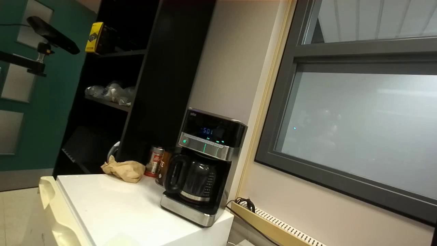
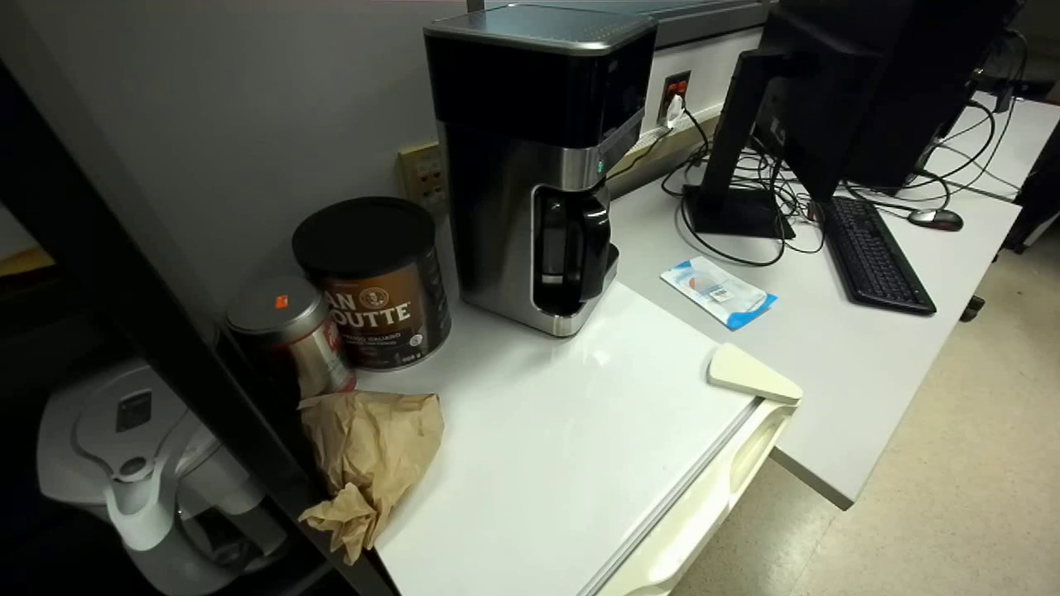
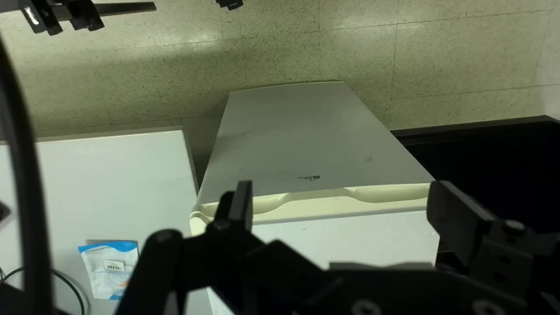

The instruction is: Press a button on the coffee maker

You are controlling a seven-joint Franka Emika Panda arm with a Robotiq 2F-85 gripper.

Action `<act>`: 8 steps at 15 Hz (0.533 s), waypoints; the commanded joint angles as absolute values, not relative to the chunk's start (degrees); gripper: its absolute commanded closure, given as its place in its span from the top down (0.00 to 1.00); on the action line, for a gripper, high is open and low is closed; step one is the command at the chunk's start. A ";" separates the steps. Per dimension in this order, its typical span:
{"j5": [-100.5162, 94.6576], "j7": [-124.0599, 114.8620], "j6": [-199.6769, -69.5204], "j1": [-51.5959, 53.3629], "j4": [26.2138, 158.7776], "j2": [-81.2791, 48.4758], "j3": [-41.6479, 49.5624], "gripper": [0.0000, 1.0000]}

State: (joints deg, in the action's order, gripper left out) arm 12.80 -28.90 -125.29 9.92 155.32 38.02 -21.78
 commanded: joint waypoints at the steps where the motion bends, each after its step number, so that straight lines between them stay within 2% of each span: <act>1: 9.71 -24.39 -125.64 9.82 154.76 36.63 -19.47 1.00; 8: 0.04 -1.33 -129.98 8.59 152.37 30.26 -9.49 1.00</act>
State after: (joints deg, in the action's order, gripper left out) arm 3.21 -10.07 -128.16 9.10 155.00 35.12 -13.40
